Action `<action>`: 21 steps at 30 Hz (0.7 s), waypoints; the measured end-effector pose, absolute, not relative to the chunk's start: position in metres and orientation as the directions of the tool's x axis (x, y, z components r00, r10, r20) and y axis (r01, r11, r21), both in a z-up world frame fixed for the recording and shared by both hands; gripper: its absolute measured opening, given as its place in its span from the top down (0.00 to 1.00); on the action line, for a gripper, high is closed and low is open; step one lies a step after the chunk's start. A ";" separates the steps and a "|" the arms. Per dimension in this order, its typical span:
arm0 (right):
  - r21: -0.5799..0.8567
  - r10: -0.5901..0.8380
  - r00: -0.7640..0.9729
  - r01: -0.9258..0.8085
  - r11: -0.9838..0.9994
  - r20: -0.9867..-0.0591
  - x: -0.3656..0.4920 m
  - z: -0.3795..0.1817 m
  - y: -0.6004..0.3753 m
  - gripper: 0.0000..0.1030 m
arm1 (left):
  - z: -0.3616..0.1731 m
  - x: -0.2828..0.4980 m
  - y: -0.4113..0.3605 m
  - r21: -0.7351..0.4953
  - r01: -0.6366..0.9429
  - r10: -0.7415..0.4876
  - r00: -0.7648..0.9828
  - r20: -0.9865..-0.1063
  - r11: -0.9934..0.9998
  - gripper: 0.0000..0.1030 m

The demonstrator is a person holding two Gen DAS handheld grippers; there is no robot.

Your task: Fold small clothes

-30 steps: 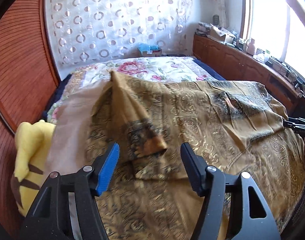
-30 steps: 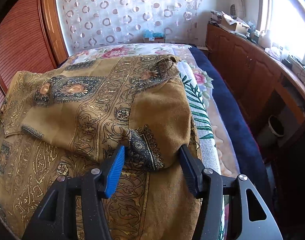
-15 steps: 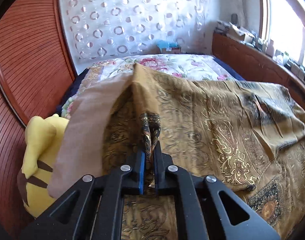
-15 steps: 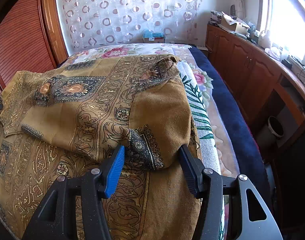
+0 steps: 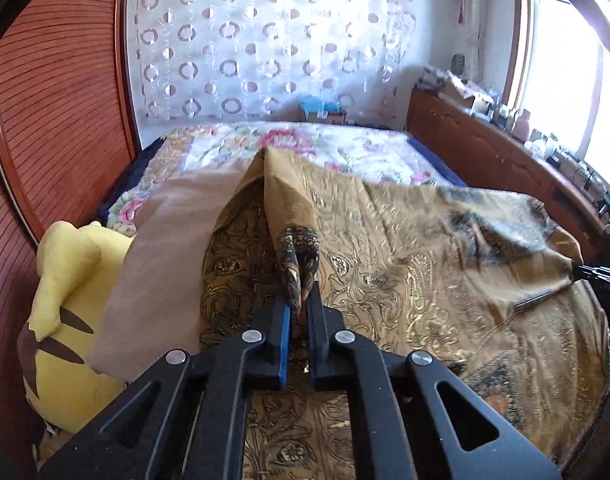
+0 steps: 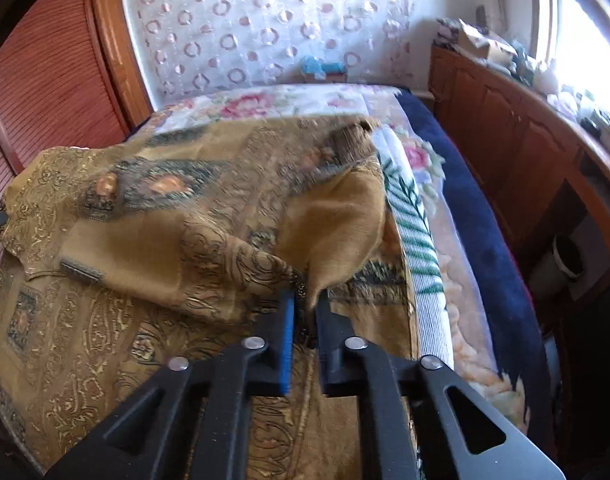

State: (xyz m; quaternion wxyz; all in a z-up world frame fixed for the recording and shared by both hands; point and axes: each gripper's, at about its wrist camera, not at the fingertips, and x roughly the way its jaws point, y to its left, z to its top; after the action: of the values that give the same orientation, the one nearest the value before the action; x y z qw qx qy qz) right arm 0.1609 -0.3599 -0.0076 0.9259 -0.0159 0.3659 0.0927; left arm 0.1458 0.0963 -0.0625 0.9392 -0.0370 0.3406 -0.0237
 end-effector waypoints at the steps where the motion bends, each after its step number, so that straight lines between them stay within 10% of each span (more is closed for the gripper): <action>1: 0.031 0.160 0.730 -0.187 0.982 -0.665 0.157 -0.003 -0.359 0.94 | -0.058 0.142 0.097 -0.095 0.021 -0.077 0.775 -0.627 0.995 0.93; 21: 0.044 0.269 0.781 -0.297 0.954 -0.564 0.037 0.026 -0.392 0.95 | -0.051 0.013 0.112 -0.223 0.024 -0.155 0.791 -0.592 0.974 0.93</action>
State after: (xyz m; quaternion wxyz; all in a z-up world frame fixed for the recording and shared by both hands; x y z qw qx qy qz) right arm 0.0367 -0.3918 0.0255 0.9433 -0.0238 0.2950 0.1502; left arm 0.0132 0.1117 -0.0514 0.9407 -0.1025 0.3198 -0.0475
